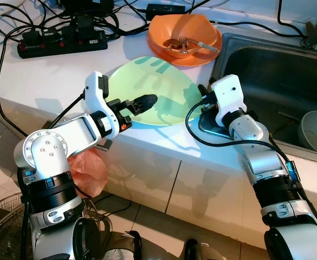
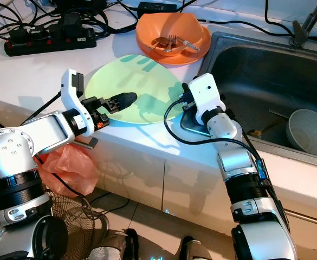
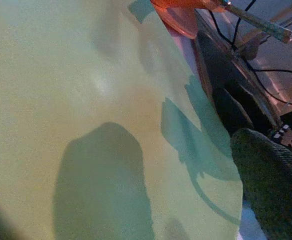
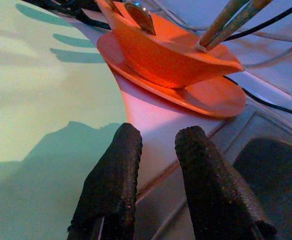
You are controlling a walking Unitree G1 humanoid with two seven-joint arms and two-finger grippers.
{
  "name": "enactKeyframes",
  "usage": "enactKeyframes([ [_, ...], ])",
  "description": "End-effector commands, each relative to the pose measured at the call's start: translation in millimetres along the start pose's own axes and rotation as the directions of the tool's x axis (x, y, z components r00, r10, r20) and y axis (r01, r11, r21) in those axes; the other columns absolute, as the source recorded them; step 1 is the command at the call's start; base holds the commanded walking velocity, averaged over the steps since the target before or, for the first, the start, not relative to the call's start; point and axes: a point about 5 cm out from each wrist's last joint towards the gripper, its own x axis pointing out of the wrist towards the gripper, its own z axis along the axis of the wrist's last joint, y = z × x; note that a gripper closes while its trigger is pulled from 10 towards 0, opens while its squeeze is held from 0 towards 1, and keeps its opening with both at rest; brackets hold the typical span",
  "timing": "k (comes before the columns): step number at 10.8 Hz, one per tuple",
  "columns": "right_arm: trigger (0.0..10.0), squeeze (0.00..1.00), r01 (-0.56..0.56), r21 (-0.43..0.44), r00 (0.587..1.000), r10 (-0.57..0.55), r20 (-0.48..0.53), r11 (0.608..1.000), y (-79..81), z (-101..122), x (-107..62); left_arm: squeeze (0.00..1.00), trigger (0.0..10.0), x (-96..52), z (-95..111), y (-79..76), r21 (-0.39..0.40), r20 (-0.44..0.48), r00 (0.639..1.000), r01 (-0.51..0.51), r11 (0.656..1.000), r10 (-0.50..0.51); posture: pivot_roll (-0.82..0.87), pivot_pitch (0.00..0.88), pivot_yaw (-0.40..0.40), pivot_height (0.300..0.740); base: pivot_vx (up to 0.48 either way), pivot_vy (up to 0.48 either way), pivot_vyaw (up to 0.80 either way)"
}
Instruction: Kitchen organization
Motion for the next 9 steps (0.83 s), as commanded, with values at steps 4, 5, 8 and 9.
enactKeyframes([
  [4,10.0,0.00,-0.026,0.015,0.999,0.026,-0.045,1.000,5.7,-10.3,-3.5,0.00,0.0,-9.7,15.2,9.8,0.022,0.129,0.980,-0.154,0.988,0.150,0.10,0.182,0.028,0.740,0.000,0.000,0.00],
  [5,10.0,0.00,-0.026,0.015,0.999,0.027,-0.045,1.000,5.2,-10.2,-3.0,0.00,0.0,-12.1,19.3,10.8,0.010,0.174,0.969,-0.180,0.984,0.175,0.11,0.182,0.025,0.740,0.000,0.000,0.00],
  [8,10.0,0.00,-0.030,0.017,0.999,0.031,-0.042,0.999,6.1,-9.1,-1.3,0.00,0.0,-12.4,22.1,7.4,0.011,0.202,0.965,-0.172,0.985,0.166,0.11,0.180,0.023,0.740,0.000,0.000,0.00],
  [9,10.0,0.00,-0.029,0.017,0.999,0.029,-0.042,0.999,5.9,-9.2,-1.7,0.00,0.0,-12.0,20.7,5.9,0.013,0.195,0.968,-0.162,0.987,0.156,0.11,0.180,0.023,0.740,0.000,0.000,0.00],
])
